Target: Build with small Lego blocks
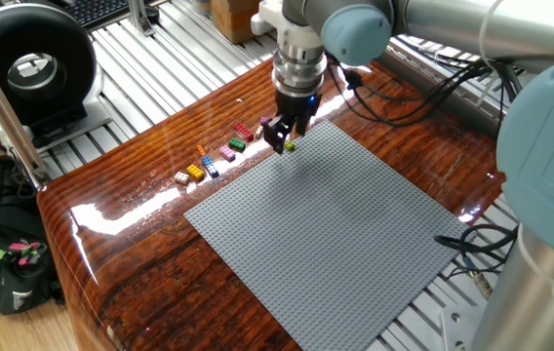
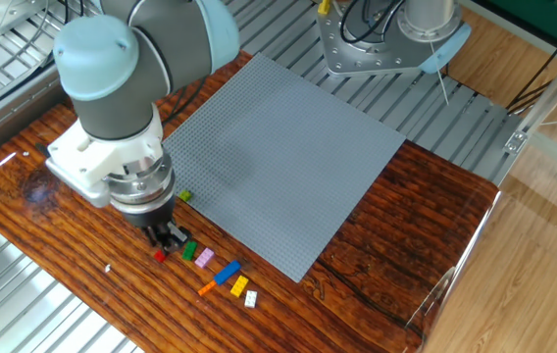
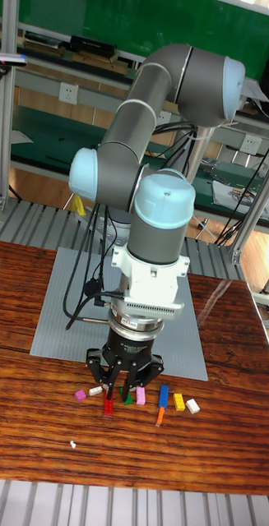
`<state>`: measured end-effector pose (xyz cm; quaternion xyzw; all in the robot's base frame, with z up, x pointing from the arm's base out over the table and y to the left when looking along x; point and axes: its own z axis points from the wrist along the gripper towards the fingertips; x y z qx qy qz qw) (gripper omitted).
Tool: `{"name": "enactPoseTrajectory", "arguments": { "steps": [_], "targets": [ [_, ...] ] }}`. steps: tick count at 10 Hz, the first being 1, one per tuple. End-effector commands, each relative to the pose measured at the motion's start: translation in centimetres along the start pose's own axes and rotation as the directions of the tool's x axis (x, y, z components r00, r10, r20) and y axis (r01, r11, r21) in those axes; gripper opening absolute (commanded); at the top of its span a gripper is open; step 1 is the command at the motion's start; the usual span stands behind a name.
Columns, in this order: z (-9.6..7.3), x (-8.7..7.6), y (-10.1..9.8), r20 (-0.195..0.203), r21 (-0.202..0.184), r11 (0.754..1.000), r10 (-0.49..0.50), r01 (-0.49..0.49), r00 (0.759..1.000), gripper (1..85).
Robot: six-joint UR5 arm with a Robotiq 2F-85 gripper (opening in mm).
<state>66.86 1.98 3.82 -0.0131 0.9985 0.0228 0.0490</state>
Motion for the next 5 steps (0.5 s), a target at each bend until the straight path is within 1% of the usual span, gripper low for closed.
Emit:
{"name": "enactPoseTrajectory", "arguments": {
  "steps": [1,2,3,4,5],
  "targets": [
    [0.3,0.5,-0.4,-0.028,0.010,1.000,0.009,-0.009,1.000,29.7],
    [0.3,0.4,-0.5,-0.025,0.015,1.000,0.003,-0.003,1.000,29.7],
    [0.0,0.9,-0.1,-0.041,0.004,1.000,0.002,-0.002,0.999,29.7],
    [-0.6,3.2,-1.2,-0.128,0.040,0.999,-0.020,0.025,0.992,26.0],
    [-0.8,4.5,-2.0,-0.161,0.063,0.998,-0.003,0.013,0.987,12.7]
  ]
}}
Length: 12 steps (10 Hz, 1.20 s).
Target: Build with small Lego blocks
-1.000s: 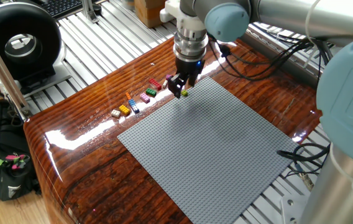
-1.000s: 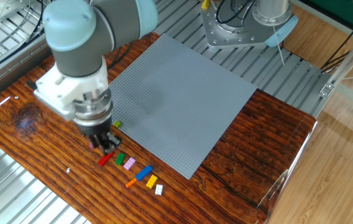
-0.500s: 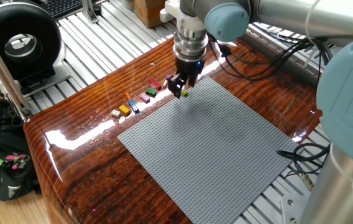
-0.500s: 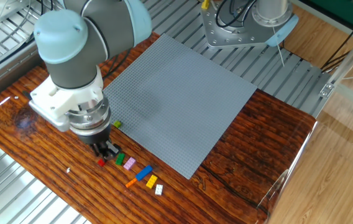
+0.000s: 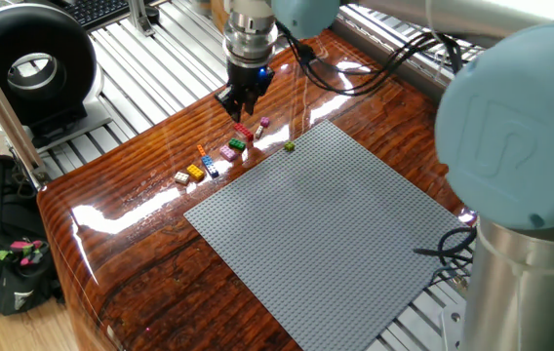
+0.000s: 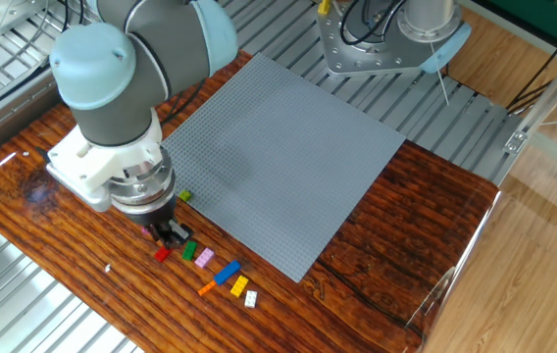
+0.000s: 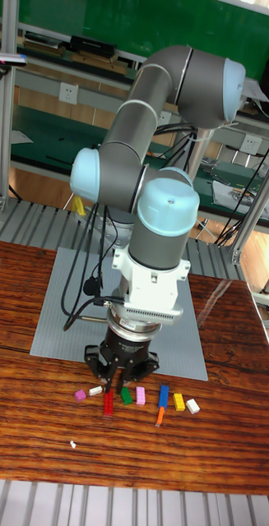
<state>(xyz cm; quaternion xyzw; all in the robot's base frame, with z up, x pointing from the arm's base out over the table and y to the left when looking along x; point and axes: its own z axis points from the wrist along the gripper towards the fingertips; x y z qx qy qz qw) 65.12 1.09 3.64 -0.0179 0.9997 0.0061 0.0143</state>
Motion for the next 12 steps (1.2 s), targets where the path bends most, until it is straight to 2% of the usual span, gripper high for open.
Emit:
{"name": "enactPoseTrajectory", "arguments": {
  "steps": [1,2,4,5,6,9,12],
  "targets": [
    [-0.6,3.5,-1.2,-0.091,0.014,1.000,0.012,-0.011,0.996,11.3],
    [-1.1,4.0,-1.1,-0.090,-0.015,1.000,0.013,-0.015,0.996,11.3],
    [-1.7,5.4,-2.4,-0.090,-0.014,1.000,0.023,-0.024,0.996,5.0],
    [-1.2,5.8,-2.8,-0.073,-0.029,0.999,0.022,-0.024,0.997,5.0],
    [-0.7,6.3,-3.5,-0.065,-0.027,1.000,0.013,-0.015,0.998,4.3],
    [0.5,7.2,-4.8,-0.065,-0.019,1.000,-0.011,0.010,0.998,4.3],
    [0.8,7.0,-4.8,-0.060,-0.020,1.000,-0.013,0.011,0.998,4.3]
  ]
}}
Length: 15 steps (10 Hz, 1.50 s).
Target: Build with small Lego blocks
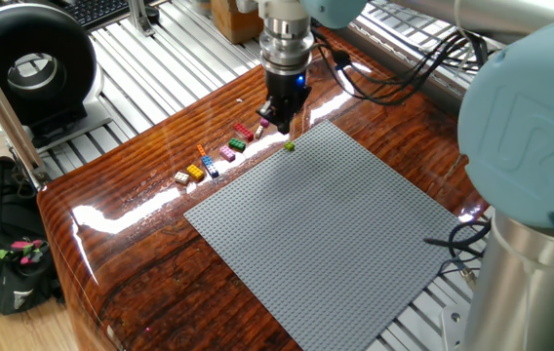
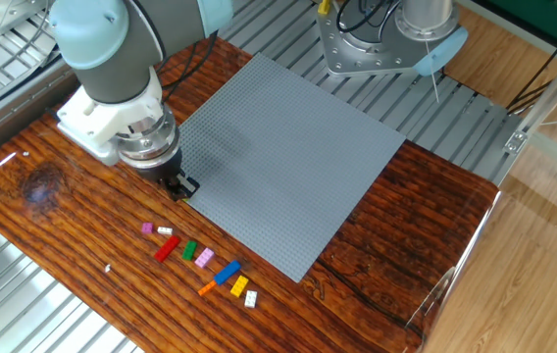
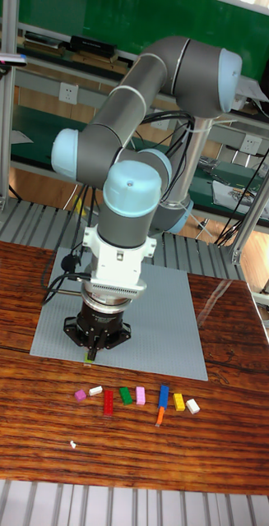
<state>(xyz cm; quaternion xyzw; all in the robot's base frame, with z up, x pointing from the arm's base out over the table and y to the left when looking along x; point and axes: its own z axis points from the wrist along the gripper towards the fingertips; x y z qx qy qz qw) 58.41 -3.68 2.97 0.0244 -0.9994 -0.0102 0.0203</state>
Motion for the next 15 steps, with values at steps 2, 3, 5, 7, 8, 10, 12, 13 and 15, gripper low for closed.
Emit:
{"name": "enactPoseTrajectory", "arguments": {
  "steps": [2,3,5,7,8,10,12,13,15],
  "targets": [
    [0.8,-0.1,0.0,0.011,-0.021,1.000,0.001,-0.001,1.000,4.3],
    [1.3,0.0,0.2,0.009,-0.026,1.000,0.001,-0.001,1.000,4.3],
    [1.9,0.3,0.7,0.009,-0.029,1.000,0.006,-0.005,1.000,4.0],
    [2.0,0.5,0.6,0.001,-0.026,1.000,0.007,-0.007,1.000,3.3],
    [2.0,0.7,0.6,-0.002,-0.028,1.000,0.009,-0.009,1.000,3.3],
    [1.7,1.0,0.8,-0.009,-0.031,0.999,0.013,-0.013,1.000,3.0],
    [1.8,1.4,0.8,-0.012,-0.029,0.999,0.019,-0.019,1.000,2.0],
    [1.8,1.7,0.4,-0.014,-0.023,1.000,0.018,-0.018,1.000,1.3],
    [2.0,1.9,0.2,-0.011,-0.028,1.000,0.013,-0.013,1.000,1.3]
  ]
}}
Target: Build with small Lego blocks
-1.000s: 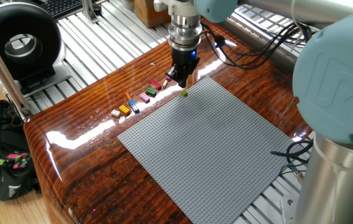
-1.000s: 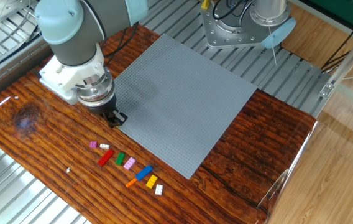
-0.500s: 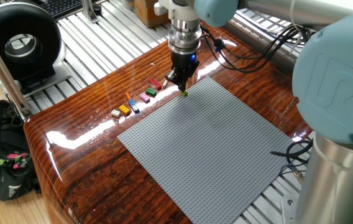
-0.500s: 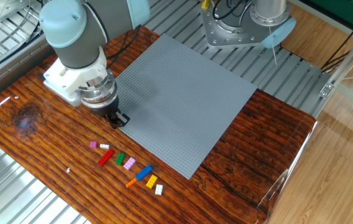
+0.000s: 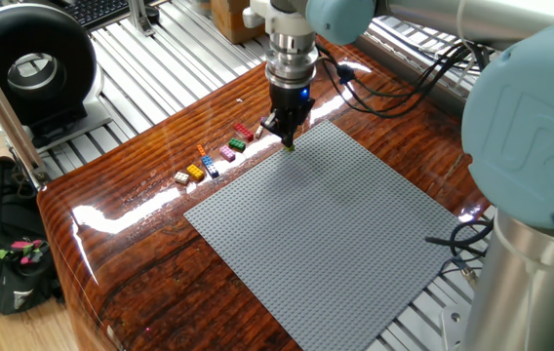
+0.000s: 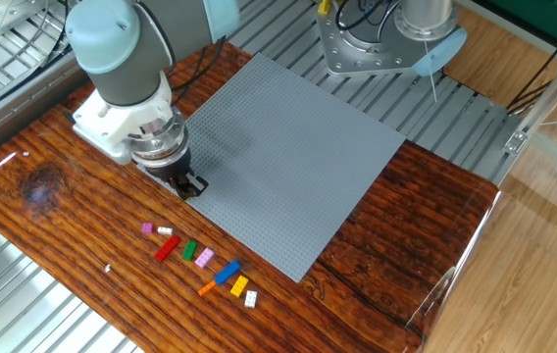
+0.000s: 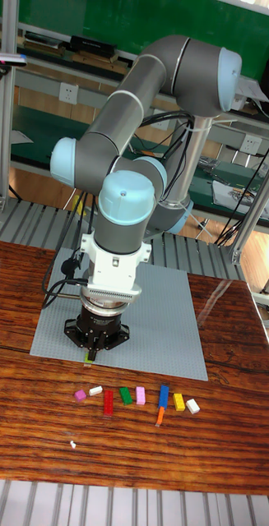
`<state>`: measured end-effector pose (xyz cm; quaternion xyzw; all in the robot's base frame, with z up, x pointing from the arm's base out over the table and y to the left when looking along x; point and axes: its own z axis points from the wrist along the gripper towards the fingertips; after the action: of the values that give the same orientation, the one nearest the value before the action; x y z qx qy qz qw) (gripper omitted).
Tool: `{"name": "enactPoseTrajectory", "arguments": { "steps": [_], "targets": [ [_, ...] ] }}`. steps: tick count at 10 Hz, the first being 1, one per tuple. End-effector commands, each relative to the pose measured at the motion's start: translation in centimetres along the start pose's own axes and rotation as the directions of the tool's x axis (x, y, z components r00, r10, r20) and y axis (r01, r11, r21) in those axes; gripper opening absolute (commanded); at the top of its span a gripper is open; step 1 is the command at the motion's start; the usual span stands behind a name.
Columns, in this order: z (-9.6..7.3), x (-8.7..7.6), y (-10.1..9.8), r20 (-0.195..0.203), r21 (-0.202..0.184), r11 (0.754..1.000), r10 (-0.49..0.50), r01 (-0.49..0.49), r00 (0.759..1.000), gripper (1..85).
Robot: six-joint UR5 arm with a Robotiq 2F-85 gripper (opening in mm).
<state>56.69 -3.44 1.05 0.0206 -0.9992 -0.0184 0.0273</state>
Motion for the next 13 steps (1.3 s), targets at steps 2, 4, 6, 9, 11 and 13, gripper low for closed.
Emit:
{"name": "enactPoseTrajectory", "arguments": {
  "steps": [2,4,6,9,11,13],
  "targets": [
    [-0.2,0.0,0.4,0.003,-0.010,1.000,0.016,-0.016,1.000,1.0],
    [-0.5,-0.4,1.1,0.001,-0.007,1.000,0.029,-0.029,1.000,1.0],
    [-1.2,-0.1,0.9,-0.005,0.002,1.000,0.022,-0.022,1.000,1.7],
    [-5.6,0.1,2.0,-0.003,0.010,0.998,0.057,-0.057,0.998,2.3],
    [-5.5,-4.1,2.8,0.107,0.012,0.996,0.090,-0.092,0.990,3.7],
    [-4.8,-7.2,3.3,0.153,0.004,0.997,0.079,-0.080,0.985,14.3]
  ]
}}
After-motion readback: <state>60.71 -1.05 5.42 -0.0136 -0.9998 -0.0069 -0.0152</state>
